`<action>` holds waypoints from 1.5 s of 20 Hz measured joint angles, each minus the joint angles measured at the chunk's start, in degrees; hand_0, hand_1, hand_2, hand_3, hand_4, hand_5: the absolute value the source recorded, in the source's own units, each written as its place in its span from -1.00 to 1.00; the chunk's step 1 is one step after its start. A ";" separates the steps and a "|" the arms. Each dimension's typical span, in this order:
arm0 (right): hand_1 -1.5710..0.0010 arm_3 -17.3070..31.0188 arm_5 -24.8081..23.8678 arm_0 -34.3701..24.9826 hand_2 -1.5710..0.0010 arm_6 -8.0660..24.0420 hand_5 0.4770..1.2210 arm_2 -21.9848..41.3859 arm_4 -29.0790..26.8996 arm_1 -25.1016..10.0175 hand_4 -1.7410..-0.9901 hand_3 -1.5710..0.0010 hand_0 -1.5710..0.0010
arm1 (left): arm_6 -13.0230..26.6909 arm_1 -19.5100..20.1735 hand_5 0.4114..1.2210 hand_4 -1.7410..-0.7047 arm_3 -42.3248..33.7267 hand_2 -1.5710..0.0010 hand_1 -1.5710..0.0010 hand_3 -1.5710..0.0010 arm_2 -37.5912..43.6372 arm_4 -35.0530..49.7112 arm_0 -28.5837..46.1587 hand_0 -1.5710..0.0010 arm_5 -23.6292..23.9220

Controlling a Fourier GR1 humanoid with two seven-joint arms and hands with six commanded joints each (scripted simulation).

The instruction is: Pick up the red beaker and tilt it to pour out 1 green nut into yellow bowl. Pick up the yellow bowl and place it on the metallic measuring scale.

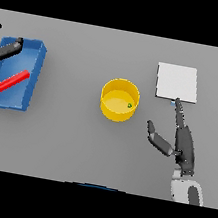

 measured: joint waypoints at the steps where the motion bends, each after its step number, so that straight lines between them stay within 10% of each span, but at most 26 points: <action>1: 1.00 0.35 0.22 -0.51 1.00 0.43 -0.46 0.74 0.71 0.25 0.51 1.00 1.00 | -0.77 -0.43 -0.35 0.85 0.11 0.96 0.96 0.96 0.03 0.09 0.41 0.95 0.42; 15: 1.00 7.15 16.15 -22.35 1.00 1.36 -0.50 13.22 18.82 -16.70 0.26 1.00 1.00 | -1.89 -0.78 -0.24 0.83 -0.20 1.00 1.00 1.00 -0.32 0.06 0.89 1.00 0.99; 30: 1.00 24.43 26.78 -39.37 1.00 -5.19 -0.45 23.08 23.66 -15.12 0.31 1.00 1.00 | -1.45 -1.65 -0.21 0.83 0.78 1.00 1.00 1.00 -0.99 -0.37 -0.71 1.00 0.07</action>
